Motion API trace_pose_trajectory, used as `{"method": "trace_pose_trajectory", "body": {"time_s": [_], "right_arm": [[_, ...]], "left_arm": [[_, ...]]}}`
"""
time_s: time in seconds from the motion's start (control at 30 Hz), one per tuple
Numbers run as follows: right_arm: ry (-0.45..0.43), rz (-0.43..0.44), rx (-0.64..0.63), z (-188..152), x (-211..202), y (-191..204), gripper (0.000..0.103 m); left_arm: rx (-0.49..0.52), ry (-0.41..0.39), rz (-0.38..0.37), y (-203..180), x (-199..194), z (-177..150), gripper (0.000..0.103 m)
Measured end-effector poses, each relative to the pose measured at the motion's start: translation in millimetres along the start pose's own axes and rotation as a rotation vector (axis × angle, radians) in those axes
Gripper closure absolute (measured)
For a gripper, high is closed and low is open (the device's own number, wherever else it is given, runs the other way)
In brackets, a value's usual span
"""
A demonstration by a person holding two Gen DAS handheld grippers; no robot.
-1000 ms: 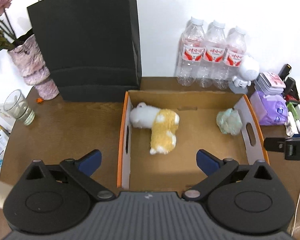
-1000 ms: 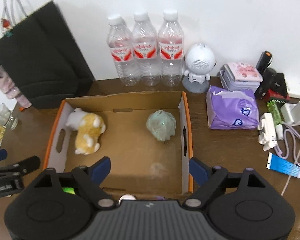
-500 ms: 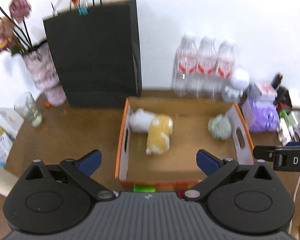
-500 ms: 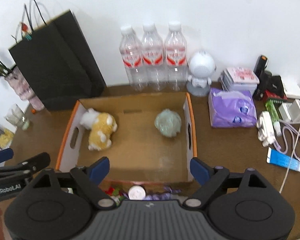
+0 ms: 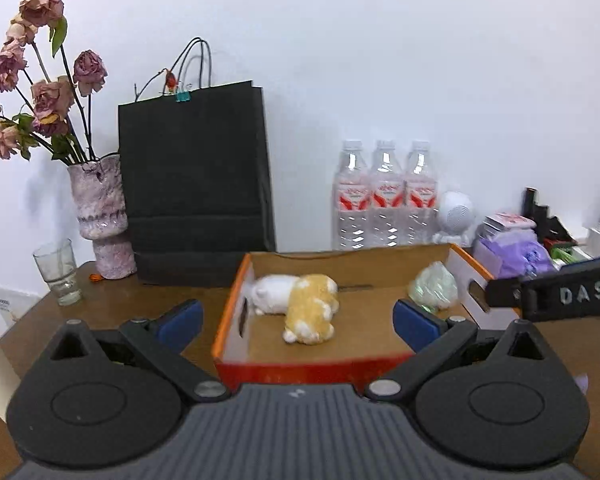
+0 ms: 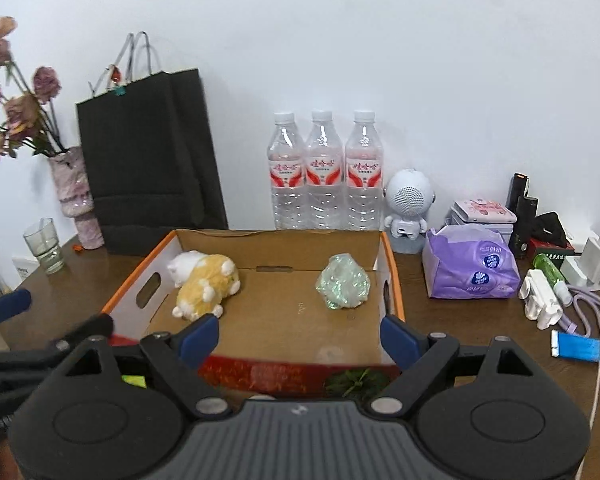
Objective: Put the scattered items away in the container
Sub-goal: 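Withdraw both open tools from the box back toward the table items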
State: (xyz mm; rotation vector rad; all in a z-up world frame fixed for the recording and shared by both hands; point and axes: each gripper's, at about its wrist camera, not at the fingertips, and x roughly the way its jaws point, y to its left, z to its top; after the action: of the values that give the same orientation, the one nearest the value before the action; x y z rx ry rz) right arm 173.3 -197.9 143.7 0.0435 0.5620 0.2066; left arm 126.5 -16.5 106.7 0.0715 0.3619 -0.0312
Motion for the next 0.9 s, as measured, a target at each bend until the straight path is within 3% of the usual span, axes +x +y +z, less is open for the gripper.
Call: {"method": "trace_pose_trajectory", "body": {"time_s": [0.1,0.23,0.5,0.63,0.77,0.9], "right_arm": [[-0.072,0.014,0.047,-29,-8,-4,0.016],[-0.104,-0.002,0.066,-61,-18,-8,0.016],[-0.201,0.004,-0.076,-129,-75,4,0.006],[-0.226,0.013,-0.073,-155,-102,10,0.005],[-0.235,0.023,-0.056,-186,-130,11,0.005],[-0.213,0.055,0.02,-213,-159,7,0.003]], "left_arm": [[-0.011,-0.035,-0.009,-3,-9,-20,0.0],[-0.019,-0.055,-0.001,-1,-24,-37,0.0],[-0.01,0.008,0.012,5,-82,-80,0.0],[-0.085,0.004,-0.006,10,-115,-97,0.0],[-0.076,-0.032,-0.014,13,-159,-123,0.0],[-0.124,-0.013,-0.017,21,-195,-145,0.0]]}}
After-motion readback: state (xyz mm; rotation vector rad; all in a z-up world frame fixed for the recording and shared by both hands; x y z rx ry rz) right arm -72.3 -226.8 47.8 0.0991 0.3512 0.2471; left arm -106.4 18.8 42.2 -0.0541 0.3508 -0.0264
